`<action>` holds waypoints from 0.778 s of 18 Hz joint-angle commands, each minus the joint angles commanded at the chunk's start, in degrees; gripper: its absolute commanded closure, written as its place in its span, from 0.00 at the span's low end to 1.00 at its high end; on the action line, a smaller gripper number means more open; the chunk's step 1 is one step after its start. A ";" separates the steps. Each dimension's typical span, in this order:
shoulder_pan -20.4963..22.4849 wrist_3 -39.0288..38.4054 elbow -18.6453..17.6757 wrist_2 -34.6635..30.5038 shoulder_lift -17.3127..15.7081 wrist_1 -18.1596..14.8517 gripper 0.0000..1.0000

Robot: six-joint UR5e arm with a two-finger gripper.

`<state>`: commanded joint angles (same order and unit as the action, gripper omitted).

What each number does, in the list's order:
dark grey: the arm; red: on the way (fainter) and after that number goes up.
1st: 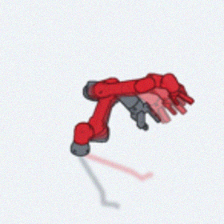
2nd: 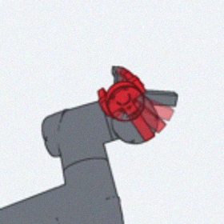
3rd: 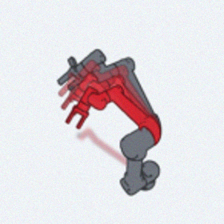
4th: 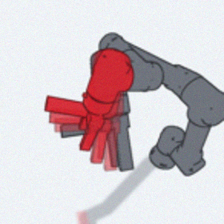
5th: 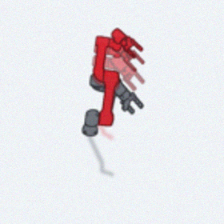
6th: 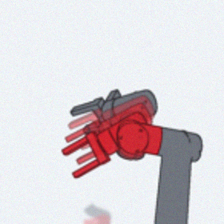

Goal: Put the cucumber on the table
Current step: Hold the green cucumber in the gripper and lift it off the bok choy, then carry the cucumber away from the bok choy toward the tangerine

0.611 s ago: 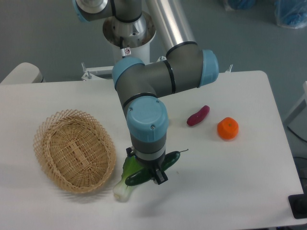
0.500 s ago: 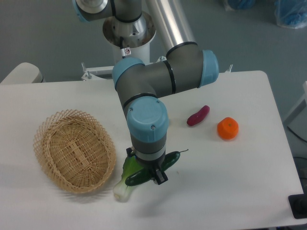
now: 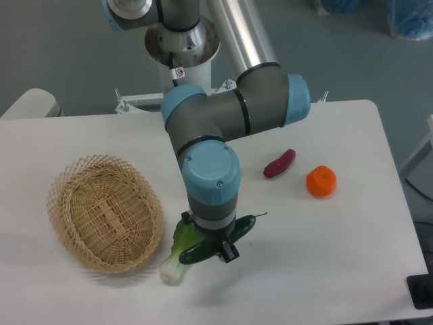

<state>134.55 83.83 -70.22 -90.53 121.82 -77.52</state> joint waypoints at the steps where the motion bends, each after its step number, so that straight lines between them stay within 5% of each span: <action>1: 0.44 1.85 -0.61 0.00 -0.18 0.00 0.89; 9: 7.47 18.46 -5.71 2.02 -2.02 1.31 0.90; 14: 9.94 19.88 -7.82 1.76 0.43 7.80 0.89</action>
<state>144.49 103.71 -78.04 -88.77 122.25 -69.72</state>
